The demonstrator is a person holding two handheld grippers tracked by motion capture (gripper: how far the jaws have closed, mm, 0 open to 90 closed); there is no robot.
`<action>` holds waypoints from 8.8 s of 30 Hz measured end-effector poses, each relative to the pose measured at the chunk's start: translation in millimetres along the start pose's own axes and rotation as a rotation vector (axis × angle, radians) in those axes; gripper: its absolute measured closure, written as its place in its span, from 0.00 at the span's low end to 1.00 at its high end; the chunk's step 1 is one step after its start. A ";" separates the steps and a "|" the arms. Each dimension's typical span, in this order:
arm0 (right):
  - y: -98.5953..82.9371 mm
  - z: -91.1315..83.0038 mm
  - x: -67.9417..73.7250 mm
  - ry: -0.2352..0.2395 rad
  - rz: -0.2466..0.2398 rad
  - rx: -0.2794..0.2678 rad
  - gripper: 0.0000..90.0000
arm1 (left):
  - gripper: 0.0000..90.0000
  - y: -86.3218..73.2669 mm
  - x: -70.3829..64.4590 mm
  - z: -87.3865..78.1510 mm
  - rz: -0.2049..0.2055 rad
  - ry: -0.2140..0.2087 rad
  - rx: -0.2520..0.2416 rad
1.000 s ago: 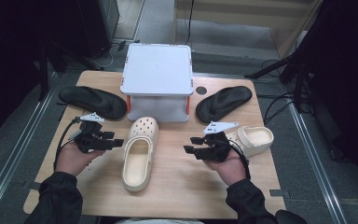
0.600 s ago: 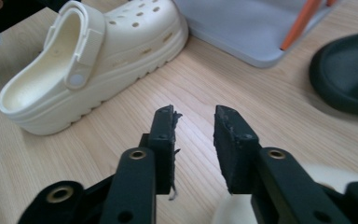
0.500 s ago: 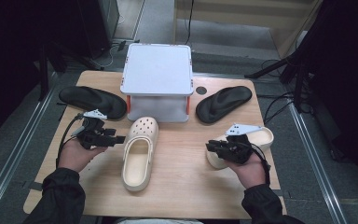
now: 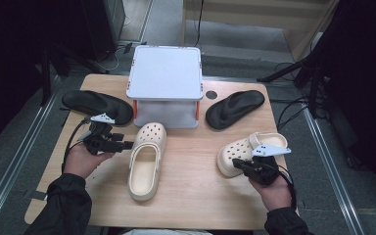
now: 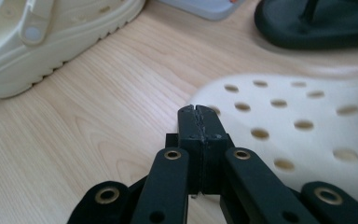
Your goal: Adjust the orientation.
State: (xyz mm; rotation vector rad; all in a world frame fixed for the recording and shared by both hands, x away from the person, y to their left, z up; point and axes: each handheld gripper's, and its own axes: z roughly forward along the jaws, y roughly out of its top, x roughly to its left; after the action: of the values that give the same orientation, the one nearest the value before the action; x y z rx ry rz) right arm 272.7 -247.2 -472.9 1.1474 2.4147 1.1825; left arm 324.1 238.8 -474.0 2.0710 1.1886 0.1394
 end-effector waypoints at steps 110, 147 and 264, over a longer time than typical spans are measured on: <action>27.5 -5.2 -64.1 -0.164 0.122 0.110 1.00 | 0.46 -28.8 -8.0 -14.3 -0.033 0.036 0.007; 29.2 -11.7 -21.4 -0.098 0.153 -0.014 0.95 | 0.46 -9.1 -5.5 -3.0 -0.015 -0.003 -0.005; 85.8 48.9 49.2 0.031 0.003 0.017 0.94 | 1.00 -17.5 -5.7 4.7 -0.036 -0.077 0.055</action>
State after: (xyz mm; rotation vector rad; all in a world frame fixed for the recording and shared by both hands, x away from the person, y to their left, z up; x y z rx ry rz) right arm 311.1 -151.4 -434.2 1.1467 2.4508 1.1916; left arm 310.5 237.1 -487.2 2.0823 1.1942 0.0100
